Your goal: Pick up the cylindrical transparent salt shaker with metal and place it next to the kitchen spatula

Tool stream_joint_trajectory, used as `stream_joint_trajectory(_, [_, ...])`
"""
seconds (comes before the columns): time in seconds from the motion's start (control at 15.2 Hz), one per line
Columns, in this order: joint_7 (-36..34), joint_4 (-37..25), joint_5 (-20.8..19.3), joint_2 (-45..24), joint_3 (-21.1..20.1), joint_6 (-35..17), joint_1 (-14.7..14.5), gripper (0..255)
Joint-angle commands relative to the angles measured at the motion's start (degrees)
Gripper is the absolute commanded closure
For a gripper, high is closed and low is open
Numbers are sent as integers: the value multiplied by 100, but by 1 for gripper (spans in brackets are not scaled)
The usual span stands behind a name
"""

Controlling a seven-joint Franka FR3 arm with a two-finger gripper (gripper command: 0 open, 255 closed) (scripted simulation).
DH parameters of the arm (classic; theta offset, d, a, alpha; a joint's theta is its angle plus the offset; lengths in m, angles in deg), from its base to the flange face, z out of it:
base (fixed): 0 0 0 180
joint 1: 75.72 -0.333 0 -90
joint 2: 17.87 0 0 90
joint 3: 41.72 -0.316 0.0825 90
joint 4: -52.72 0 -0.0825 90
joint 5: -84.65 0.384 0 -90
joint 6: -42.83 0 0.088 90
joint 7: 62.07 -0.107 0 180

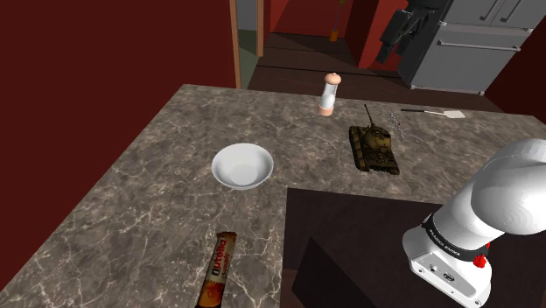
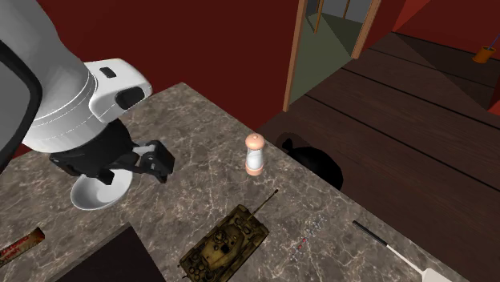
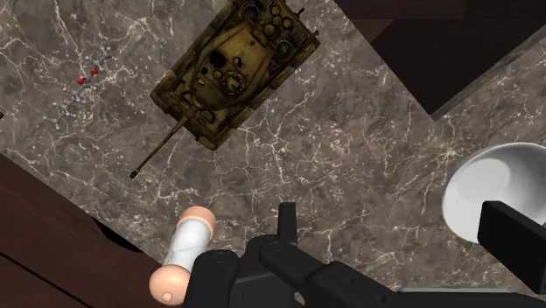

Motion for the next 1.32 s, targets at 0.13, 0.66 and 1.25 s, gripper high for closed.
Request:
stream_joint_trajectory(0.13, [244, -98, -55, -357, 212, -185, 20, 0])
stream_joint_trajectory(0.66, [1242, -803, -54, -1972, 1003, -774, 28, 0])
stream_joint_trajectory(1.25, [2464, -2190, 474, -4077, 1711, -1003, 54, 0])
